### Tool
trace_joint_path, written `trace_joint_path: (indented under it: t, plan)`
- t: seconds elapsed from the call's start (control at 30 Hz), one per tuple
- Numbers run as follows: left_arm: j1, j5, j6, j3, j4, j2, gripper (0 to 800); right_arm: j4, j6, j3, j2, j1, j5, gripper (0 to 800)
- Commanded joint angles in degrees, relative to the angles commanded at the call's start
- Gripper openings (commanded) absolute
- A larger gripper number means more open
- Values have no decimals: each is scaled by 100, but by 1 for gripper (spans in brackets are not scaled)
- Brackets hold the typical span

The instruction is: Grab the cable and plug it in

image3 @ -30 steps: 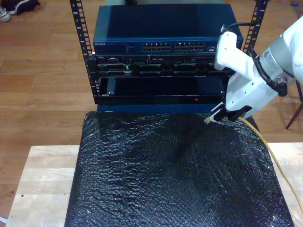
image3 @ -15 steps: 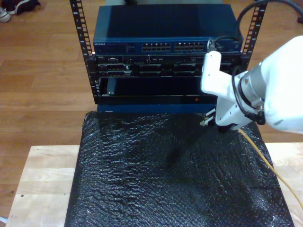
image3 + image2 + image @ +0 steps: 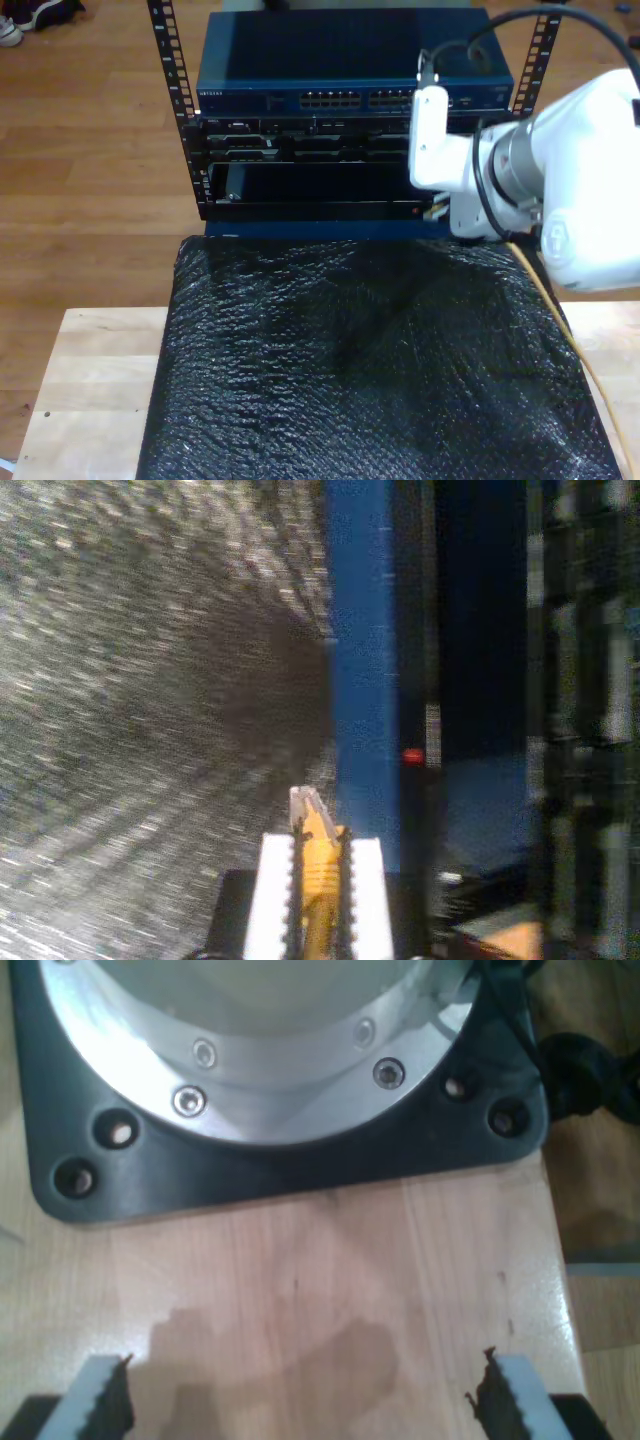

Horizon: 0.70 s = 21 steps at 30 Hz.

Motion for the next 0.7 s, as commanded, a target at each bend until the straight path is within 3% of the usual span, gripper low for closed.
trace_joint_path:
  t: [0.43,0.7]
  plan:
    - [0,0,0,0,0,0,800,-123,-26,-35,967,-18,-1635,0]
    - [0,0,0,0,0,0,800,-114,-18,237,993,-26,-2277,0]
